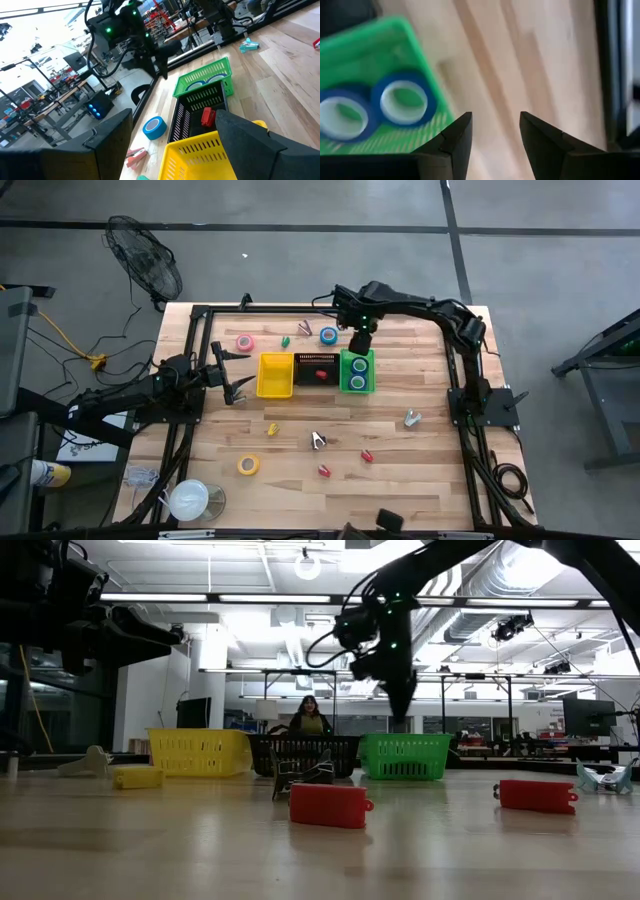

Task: Pick and place Stapler, Stapler remover, tape
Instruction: Put the blue staple remover into the yellow bin

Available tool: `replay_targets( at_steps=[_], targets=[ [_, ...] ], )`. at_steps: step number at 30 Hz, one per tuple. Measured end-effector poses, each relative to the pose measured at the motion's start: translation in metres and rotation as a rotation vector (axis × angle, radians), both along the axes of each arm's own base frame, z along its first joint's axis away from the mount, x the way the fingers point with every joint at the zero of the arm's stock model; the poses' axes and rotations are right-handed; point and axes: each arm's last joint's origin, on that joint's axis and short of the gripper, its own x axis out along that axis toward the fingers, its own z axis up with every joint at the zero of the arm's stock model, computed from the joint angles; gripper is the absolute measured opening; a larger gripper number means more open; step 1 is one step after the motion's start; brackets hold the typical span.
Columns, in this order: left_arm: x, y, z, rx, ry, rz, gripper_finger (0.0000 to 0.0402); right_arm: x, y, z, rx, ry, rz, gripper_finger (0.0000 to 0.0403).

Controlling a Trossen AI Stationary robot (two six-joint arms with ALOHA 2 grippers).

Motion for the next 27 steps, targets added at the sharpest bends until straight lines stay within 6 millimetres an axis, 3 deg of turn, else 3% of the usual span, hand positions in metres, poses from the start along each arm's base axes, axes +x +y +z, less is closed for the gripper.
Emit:
replay_targets(
  at_steps=[5, 11, 20, 27],
  targets=[
    [0.000, 0.000, 0.000, 0.000, 0.000, 0.000, 0.0282, -0.014, 0.009, 0.004, 0.075, 0.114, -0.106, 0.0155],
    [0.000, 0.000, 0.000, 0.000, 0.000, 0.000, 0.0282, -0.016, 0.031, 0.018, 0.080, 0.154, -0.164, 0.0155],
    [0.000, 0.000, 0.000, 0.000, 0.000, 0.000, 0.0282, -0.013, 0.087, 0.054, -0.067, 0.091, -0.236, 0.0155],
    [0.000, 0.000, 0.000, 0.000, 0.000, 0.000, 0.0282, -0.008, 0.143, 0.060, -0.141, 0.109, -0.206, 0.0155]
  ],
)
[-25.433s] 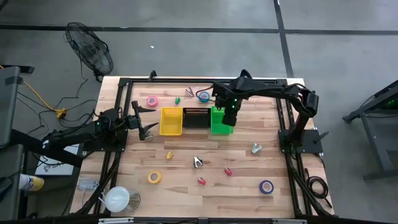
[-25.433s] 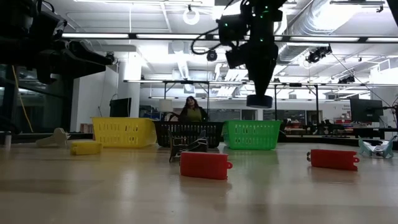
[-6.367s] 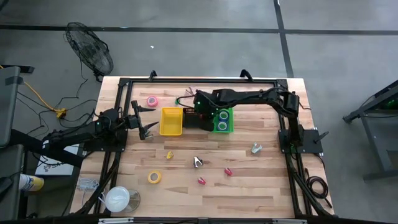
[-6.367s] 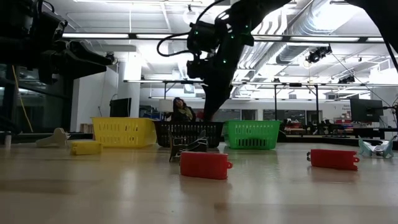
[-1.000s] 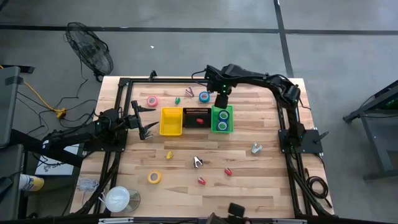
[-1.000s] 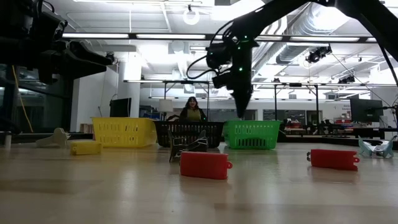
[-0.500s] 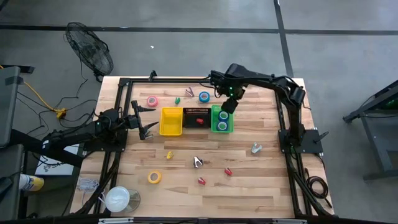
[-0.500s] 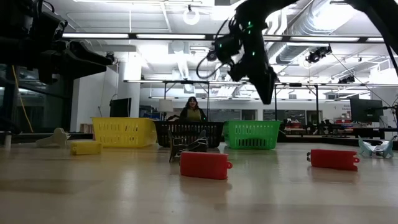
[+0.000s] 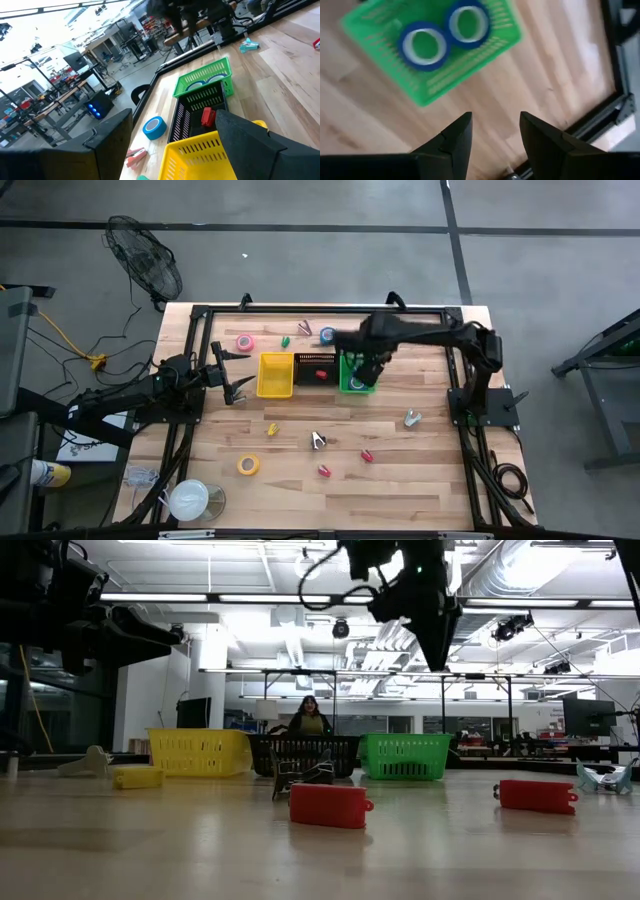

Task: Pick and place Stapler, Stapler remover, tape
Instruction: Put the blue staple remover into the yellow bin

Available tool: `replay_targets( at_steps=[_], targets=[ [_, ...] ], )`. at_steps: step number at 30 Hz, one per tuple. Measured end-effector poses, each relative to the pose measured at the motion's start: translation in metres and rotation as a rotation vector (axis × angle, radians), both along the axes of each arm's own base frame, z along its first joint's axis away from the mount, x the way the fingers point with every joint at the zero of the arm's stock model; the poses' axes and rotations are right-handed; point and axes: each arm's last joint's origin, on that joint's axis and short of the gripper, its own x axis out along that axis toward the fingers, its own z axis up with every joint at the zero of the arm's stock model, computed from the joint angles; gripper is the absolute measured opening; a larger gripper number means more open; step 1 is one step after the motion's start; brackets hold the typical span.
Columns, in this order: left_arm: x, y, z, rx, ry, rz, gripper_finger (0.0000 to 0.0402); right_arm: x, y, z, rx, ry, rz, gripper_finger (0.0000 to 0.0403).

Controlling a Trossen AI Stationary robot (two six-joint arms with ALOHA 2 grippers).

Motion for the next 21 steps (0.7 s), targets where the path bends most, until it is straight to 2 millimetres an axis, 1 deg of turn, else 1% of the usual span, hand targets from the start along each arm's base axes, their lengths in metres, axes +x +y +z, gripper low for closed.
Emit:
replay_targets(
  at_steps=[4, 9, 14, 17, 21],
  targets=[
    [0.000, 0.000, 0.000, 0.000, 0.000, 0.000, 0.0282, -0.002, 0.029, -0.013, 0.042, -0.022, 0.071, 0.0155],
    [0.000, 0.000, 0.000, 0.000, 0.000, 0.000, 0.0282, -0.014, 0.053, -0.044, 0.093, -0.066, 0.111, 0.0155],
    [0.000, 0.000, 0.000, 0.000, 0.000, 0.000, 0.0282, -0.035, 0.065, -0.069, 0.150, -0.113, 0.141, 0.0155],
    [0.000, 0.000, 0.000, 0.000, 0.000, 0.000, 0.0282, -0.050, 0.070, -0.075, 0.155, -0.123, 0.170, 0.0155],
    [0.000, 0.000, 0.000, 0.000, 0.000, 0.000, 0.0282, -0.068, 0.076, -0.079, 0.166, -0.100, 0.271, 0.0155]
  ],
)
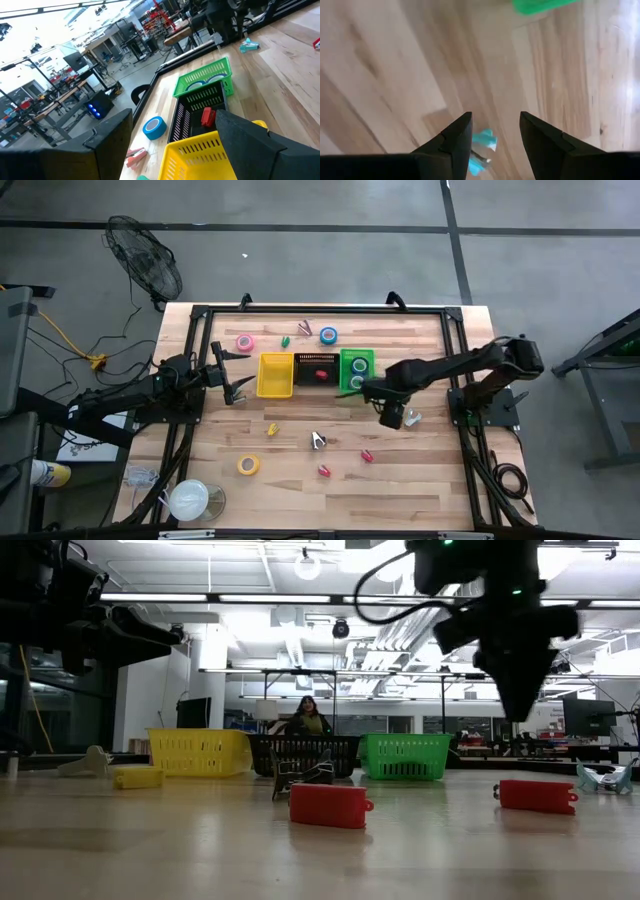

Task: Pick and place Stapler, Stapler remover, tape
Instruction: Put the blue staple remover into the yellow bin

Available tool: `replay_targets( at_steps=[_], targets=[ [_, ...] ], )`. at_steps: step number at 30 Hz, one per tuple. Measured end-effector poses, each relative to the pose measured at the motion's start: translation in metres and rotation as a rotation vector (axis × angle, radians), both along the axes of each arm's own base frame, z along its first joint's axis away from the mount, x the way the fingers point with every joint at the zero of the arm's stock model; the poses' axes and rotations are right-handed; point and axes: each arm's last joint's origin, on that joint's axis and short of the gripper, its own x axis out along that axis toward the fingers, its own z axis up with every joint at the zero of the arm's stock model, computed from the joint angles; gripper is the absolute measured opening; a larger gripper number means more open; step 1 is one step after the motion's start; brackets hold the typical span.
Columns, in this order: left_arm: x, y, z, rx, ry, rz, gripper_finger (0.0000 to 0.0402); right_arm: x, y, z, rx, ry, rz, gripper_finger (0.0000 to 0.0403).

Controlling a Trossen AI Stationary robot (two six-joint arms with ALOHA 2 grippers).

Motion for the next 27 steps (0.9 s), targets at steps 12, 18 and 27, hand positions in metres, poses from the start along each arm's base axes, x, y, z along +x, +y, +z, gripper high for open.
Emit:
replay_targets(
  at_steps=[12, 18, 27],
  targets=[
    [0.000, 0.000, 0.000, 0.000, 0.000, 0.000, 0.0282, -0.034, 0.020, -0.008, 0.104, 0.056, 0.570, 0.0155],
    [0.000, 0.000, 0.000, 0.000, 0.000, 0.000, 0.0282, -0.037, 0.030, -0.015, 0.084, 0.066, 0.759, 0.0155],
    [0.000, 0.000, 0.000, 0.000, 0.000, 0.000, 0.0282, -0.041, 0.044, -0.016, 0.038, 0.079, 0.817, 0.0175]
  ],
)
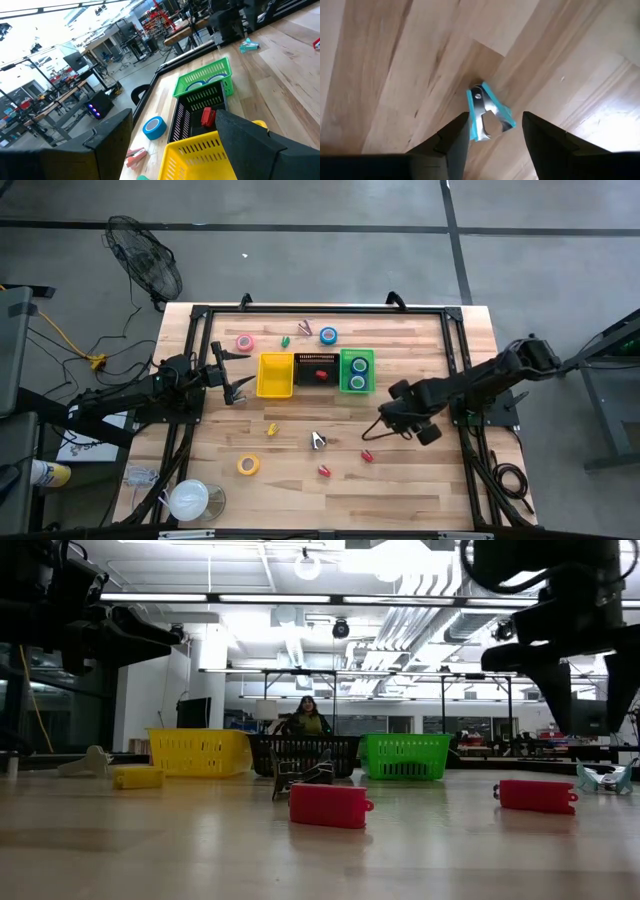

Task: Pick and place Stapler, Stapler remover, tape
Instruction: Put the blue staple remover into the yellow bin

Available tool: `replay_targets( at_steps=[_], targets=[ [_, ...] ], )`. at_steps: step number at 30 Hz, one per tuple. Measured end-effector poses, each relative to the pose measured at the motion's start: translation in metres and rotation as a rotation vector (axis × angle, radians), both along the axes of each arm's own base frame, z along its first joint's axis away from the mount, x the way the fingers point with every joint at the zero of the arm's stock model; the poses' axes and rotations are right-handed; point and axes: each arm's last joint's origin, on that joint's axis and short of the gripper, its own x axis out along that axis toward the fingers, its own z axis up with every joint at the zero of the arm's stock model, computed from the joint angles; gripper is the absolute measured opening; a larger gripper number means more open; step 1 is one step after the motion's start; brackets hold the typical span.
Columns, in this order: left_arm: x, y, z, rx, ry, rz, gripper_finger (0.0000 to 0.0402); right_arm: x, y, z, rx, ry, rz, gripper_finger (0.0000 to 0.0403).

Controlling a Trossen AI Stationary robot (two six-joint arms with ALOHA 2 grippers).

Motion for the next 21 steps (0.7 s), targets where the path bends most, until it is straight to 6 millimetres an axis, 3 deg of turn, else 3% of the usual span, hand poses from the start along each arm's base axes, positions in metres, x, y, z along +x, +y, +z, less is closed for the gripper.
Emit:
replay_targets(
  at_steps=[11, 21],
  targets=[
    [0.000, 0.000, 0.000, 0.000, 0.000, 0.000, 0.0282, -0.004, 0.012, 0.000, -0.070, -0.016, 0.071, 0.0233],
    [0.000, 0.000, 0.000, 0.000, 0.000, 0.000, 0.0282, 0.001, 0.013, -0.009, -0.096, 0.014, 0.082, 0.0239]
  ],
)
